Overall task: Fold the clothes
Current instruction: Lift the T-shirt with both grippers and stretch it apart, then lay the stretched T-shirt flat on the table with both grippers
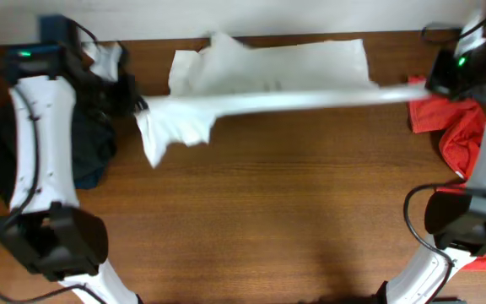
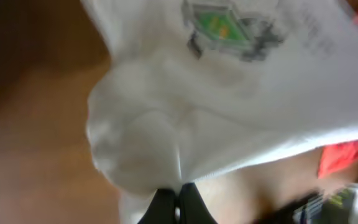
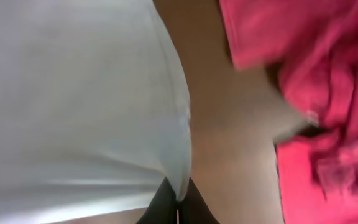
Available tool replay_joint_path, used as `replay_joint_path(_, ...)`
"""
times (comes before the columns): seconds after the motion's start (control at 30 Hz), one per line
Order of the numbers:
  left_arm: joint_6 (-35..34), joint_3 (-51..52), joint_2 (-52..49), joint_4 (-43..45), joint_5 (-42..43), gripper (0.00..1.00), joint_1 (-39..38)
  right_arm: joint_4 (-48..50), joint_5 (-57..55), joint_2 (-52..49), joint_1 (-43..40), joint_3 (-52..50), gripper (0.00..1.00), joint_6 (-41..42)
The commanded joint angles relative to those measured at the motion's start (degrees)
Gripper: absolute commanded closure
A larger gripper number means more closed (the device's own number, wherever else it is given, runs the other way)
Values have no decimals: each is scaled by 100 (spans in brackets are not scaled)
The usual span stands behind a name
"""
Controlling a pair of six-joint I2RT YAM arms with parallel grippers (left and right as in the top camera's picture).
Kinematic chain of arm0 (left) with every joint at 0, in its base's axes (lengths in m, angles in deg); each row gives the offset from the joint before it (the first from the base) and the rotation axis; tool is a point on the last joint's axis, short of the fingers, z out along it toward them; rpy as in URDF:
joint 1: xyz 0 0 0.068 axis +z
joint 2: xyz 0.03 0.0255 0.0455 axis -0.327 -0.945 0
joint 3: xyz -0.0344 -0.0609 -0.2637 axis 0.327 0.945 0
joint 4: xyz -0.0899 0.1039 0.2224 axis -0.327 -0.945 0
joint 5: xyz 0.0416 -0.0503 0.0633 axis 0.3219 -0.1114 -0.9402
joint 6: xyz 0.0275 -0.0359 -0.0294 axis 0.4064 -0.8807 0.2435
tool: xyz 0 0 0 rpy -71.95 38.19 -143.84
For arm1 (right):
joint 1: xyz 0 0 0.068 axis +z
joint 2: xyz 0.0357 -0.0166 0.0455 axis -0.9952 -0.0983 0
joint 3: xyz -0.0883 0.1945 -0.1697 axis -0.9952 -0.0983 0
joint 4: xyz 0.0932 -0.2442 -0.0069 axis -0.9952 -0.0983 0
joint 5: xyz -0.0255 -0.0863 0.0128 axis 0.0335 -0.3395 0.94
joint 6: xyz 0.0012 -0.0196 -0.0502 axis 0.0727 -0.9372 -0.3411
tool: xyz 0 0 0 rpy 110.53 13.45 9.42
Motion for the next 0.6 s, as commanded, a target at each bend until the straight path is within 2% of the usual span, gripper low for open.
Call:
replay_joint_path(0.0, 385, 1086, -164, -262, -772, 100, -4, -142, -850, -59, -238, -1185, 96, -52)
replay_joint_path(0.17, 389, 2494, -162, -299, -1023, 100, -4, -127, -1174, -57, -535, -2636, 96, 319)
replay_joint_path(0.3, 387, 3274, -157, -245, -1165, 100, 20, -28, -1279, -44, -885, -3412, 96, 520)
replay_joint_path(0.57, 380, 4072, 358, -120, -1161, 100, 87, 380, -1147, 450, -1276, -4623, 96, 553)
